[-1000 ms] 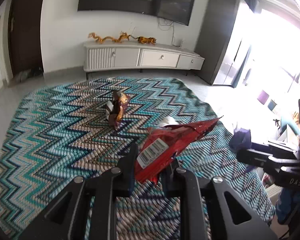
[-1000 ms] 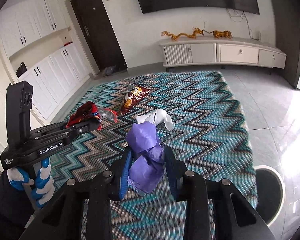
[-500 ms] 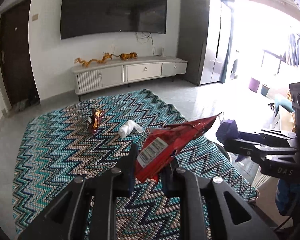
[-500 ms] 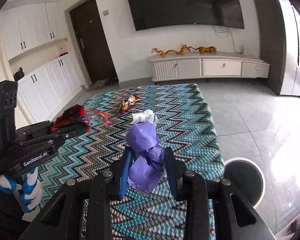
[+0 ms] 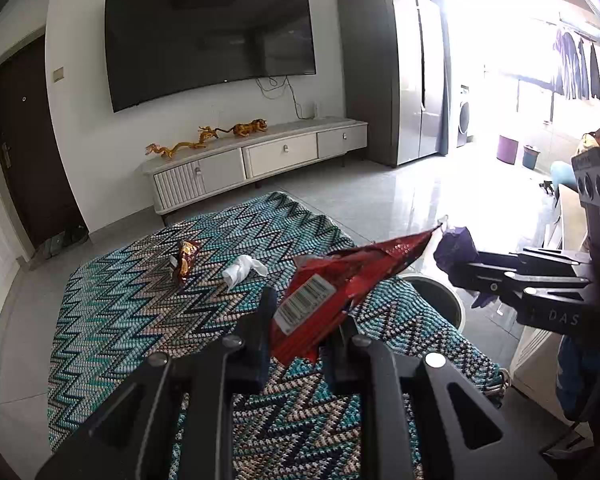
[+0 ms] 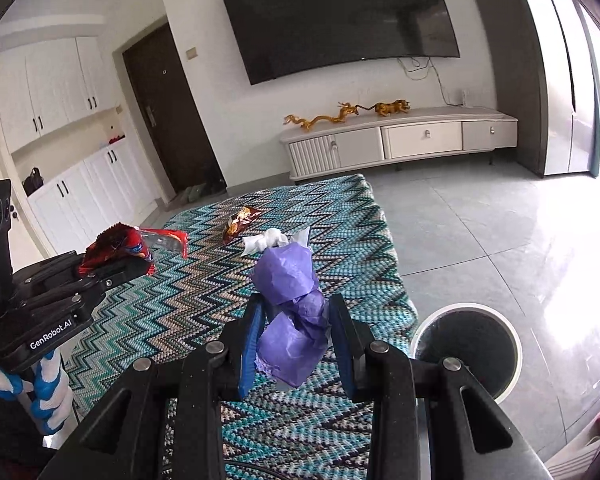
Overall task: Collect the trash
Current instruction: 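Carry both items over the bin and open both tools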
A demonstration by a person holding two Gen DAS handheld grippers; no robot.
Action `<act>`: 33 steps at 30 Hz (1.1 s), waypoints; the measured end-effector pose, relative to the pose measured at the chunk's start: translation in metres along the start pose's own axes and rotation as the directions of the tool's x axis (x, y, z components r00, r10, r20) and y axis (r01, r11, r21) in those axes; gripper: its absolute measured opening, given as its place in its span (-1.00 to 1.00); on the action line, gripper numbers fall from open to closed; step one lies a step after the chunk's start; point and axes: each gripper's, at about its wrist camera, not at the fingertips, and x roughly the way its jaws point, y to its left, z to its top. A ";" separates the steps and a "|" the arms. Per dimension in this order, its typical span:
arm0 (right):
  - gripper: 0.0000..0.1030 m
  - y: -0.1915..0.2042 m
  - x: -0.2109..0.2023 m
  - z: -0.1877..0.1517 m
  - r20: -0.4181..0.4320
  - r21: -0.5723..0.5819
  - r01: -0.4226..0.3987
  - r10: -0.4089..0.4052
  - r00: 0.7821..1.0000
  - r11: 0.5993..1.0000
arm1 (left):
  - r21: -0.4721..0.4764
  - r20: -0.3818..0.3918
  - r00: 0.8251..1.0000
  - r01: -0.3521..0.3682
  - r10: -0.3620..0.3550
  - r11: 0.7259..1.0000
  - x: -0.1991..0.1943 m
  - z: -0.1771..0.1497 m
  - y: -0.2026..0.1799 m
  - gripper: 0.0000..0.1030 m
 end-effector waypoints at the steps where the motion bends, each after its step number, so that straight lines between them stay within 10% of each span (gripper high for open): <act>1: -0.41 -0.002 -0.001 0.000 0.004 0.005 0.002 -0.002 1.000 1.000 | 0.005 -0.003 1.000 0.000 0.000 1.000 0.001 0.001 -0.002 -0.64; 21: -0.41 -0.099 -0.012 -0.009 0.044 0.193 0.084 -0.094 0.995 0.978 | 0.093 -0.113 0.989 0.103 -0.093 0.990 0.075 0.034 -0.065 -0.64; 33: -0.40 -0.183 -0.003 -0.015 -0.001 0.318 0.207 -0.218 0.976 0.925 | 0.109 -0.262 0.938 0.260 -0.225 0.959 0.171 0.061 -0.133 -0.60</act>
